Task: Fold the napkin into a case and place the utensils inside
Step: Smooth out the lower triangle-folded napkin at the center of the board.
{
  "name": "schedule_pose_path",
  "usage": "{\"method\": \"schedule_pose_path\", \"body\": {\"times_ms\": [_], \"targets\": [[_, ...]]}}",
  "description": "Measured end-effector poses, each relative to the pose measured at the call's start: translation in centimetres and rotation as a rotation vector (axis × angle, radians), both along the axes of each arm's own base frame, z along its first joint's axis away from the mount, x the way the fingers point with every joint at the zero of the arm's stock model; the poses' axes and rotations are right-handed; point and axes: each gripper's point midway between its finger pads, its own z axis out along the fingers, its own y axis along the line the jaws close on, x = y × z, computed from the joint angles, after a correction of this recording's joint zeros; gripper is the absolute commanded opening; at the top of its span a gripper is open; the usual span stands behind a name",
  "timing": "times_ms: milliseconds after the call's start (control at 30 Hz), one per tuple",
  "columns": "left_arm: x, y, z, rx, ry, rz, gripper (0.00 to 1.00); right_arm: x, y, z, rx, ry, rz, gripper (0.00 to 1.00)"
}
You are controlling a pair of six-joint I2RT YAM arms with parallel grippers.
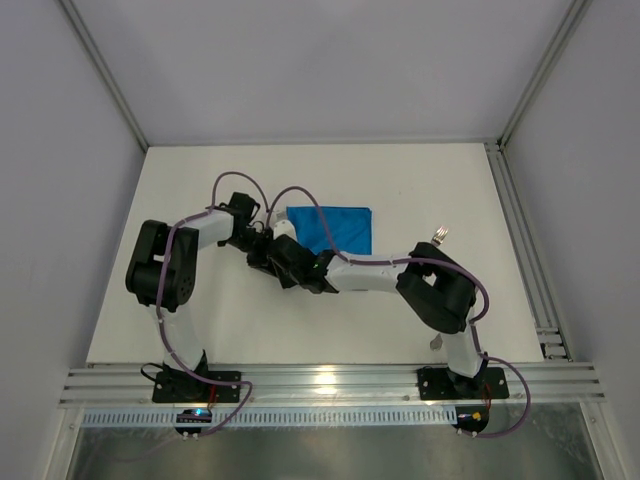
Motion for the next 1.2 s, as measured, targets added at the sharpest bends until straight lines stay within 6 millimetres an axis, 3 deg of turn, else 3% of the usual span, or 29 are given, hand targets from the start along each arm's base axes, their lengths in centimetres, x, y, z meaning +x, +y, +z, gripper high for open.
{"method": "schedule_pose_path", "body": {"times_ms": [400, 600, 833, 933, 1100, 1200], "targets": [[-0.1, 0.3, 0.0, 0.000, 0.002, -0.005, 0.05, 0.3, 0.9, 0.3, 0.108, 0.081, -0.036, 0.06], [-0.3, 0.7, 0.0, 0.011, 0.007, -0.003, 0.10, 0.2, 0.8, 0.0, 0.102, 0.087, -0.033, 0.27], [-0.5, 1.6, 0.4, 0.064, -0.011, -0.005, 0.25, 0.2, -0.2, -0.3, 0.031, 0.065, -0.003, 0.47], [-0.6, 2.4, 0.7, 0.107, -0.030, -0.003, 0.27, 0.2, -0.7, 1.2, 0.029, 0.051, 0.005, 0.49], [-0.7, 3.6, 1.8, 0.157, -0.062, -0.001, 0.33, 1.1, -1.8, 6.5, 0.127, 0.005, -0.012, 0.50], [-0.7, 4.0, 2.7, 0.172, -0.085, 0.004, 0.39, 1.7, -4.2, 9.2, 0.193, -0.007, -0.047, 0.54]]}}
